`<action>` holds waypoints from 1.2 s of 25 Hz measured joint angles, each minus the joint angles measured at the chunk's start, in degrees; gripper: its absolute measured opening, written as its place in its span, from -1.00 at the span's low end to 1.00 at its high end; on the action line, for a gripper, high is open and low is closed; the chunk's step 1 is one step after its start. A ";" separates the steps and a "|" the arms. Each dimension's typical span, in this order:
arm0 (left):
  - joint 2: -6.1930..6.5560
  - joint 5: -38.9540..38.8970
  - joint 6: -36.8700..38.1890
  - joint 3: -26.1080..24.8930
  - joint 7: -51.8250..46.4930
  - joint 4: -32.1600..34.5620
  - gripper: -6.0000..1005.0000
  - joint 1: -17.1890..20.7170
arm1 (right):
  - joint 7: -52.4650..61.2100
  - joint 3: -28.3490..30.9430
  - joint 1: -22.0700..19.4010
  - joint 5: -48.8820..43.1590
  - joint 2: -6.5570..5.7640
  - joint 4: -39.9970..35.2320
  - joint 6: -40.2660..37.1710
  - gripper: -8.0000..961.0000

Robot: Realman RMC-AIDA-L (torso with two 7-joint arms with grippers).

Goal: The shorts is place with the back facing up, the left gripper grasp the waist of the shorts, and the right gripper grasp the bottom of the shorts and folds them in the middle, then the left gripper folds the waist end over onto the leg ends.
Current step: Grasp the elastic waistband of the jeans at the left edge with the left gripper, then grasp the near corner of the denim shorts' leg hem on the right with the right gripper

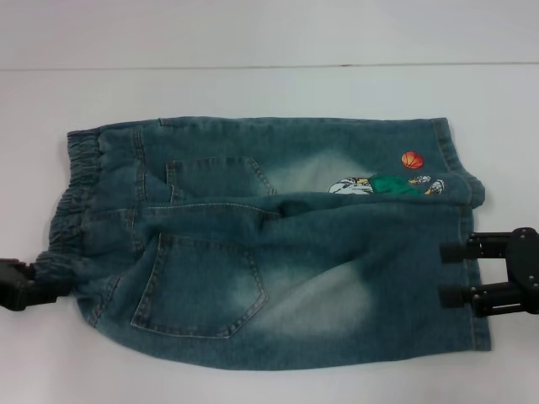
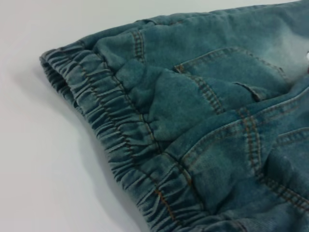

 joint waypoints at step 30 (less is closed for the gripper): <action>2.36 -0.94 9.21 0.31 -14.05 3.59 -0.82 -6.74 | 15.52 0.76 4.73 -6.93 -4.31 -6.97 -3.25 0.74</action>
